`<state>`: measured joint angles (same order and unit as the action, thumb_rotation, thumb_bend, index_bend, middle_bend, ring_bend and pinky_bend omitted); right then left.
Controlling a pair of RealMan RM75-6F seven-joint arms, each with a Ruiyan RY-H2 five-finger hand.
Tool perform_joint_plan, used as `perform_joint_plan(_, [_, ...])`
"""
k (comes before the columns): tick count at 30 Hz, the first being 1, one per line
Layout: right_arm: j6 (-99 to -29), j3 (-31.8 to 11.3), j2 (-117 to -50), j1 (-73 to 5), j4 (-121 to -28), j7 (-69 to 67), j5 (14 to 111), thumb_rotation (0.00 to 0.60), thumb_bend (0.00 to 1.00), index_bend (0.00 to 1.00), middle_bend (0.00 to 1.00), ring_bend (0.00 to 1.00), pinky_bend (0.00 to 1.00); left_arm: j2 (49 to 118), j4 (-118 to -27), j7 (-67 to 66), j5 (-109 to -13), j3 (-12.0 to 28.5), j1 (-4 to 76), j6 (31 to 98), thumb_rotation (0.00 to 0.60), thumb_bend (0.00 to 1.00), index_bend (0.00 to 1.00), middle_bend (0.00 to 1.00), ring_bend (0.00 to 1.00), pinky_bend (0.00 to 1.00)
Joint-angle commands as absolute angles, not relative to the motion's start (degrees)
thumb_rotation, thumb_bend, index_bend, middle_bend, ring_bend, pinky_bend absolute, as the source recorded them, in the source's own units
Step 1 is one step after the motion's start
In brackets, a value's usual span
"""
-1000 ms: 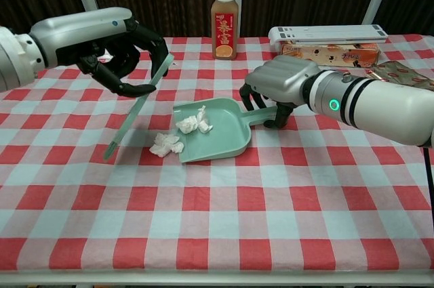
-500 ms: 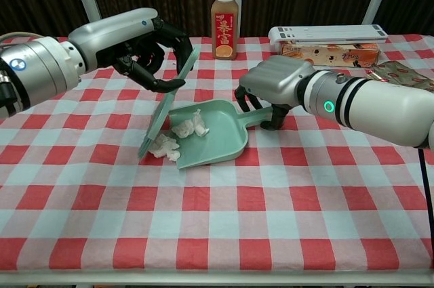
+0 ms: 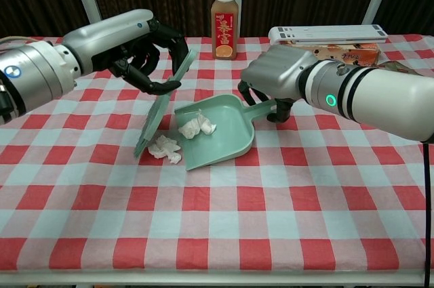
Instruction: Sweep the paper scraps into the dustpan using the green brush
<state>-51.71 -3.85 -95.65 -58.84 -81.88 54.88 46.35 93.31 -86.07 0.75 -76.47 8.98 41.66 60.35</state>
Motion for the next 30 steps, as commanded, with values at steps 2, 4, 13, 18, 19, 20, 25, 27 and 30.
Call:
perform_joint_plan(2, [-52.26, -3.66, -95.72, -58.94, -82.19, 55.06, 46.09, 0.600, 0.45, 0.73, 0.66, 0.37, 0.25, 92.96, -86.97, -1.11, -76.67, 8.40, 41.08, 60.97, 0.600, 0.47, 0.53, 0.55, 0.74, 0.87])
perform_joint_plan(4, [-52.50, -3.68, -95.78, -58.95, -82.34, 54.92, 45.98, 0.600, 0.45, 0.73, 0.66, 0.37, 0.25, 93.22, -86.93, -2.37, -76.89, 8.25, 40.82, 61.62, 0.600, 0.47, 0.53, 0.55, 0.74, 0.87])
perform_joint_plan(13, [-53.19, -3.44, -96.98, -59.19, -81.88, 55.03, 45.71, 0.600, 0.45, 0.73, 0.66, 0.37, 0.24, 97.66, -83.99, -0.36, -74.95, 8.77, 40.60, 60.47, 0.600, 0.48, 0.53, 0.55, 0.74, 0.87])
perform_joint_plan(18, [-53.85, -3.86, -97.73, -59.29, -81.85, 54.78, 45.75, 0.600, 0.45, 0.73, 0.66, 0.37, 0.24, 98.98, -84.12, 2.18, -74.36, 10.43, 41.42, 59.32, 0.600, 0.48, 0.53, 0.55, 0.74, 0.87])
perform_joint_plan(19, [-54.02, -3.96, -97.87, -59.28, -81.88, 54.67, 45.78, 0.600, 0.45, 0.73, 0.66, 0.37, 0.24, 99.37, -84.10, 2.34, -74.39, 10.84, 41.69, 59.28, 0.600, 0.48, 0.53, 0.55, 0.74, 0.87])
perform_joint_plan(20, [-54.11, -4.04, -97.95, -59.26, -81.94, 54.55, 45.76, 0.600, 0.45, 0.73, 0.66, 0.37, 0.24, 99.64, -84.12, 2.41, -74.43, 11.13, 41.89, 59.25, 0.600, 0.48, 0.53, 0.55, 0.74, 0.87])
perform_joint_plan(25, [-54.54, -4.25, -98.02, -59.07, -82.12, 53.97, 45.95, 0.600, 0.45, 0.73, 0.66, 0.38, 0.24, 101.10, -84.16, 2.57, -74.47, 12.61, 43.11, 58.94, 0.600, 0.48, 0.53, 0.55, 0.74, 0.87])
perform_joint_plan(27, [-54.76, -4.41, -97.94, -58.93, -82.28, 53.59, 46.06, 0.600, 0.45, 0.73, 0.66, 0.38, 0.24, 101.71, -83.75, 2.55, -74.32, 13.09, 43.66, 58.59, 0.600, 0.48, 0.53, 0.55, 0.74, 0.87])
perform_joint_plan(30, [-55.53, -4.55, -97.76, -58.33, -82.46, 52.56, 46.59, 0.600, 0.49, 0.73, 0.66, 0.38, 0.24, 102.79, -82.62, 3.19, -74.15, 13.76, 44.36, 58.19, 0.600, 0.48, 0.53, 0.55, 0.74, 0.87])
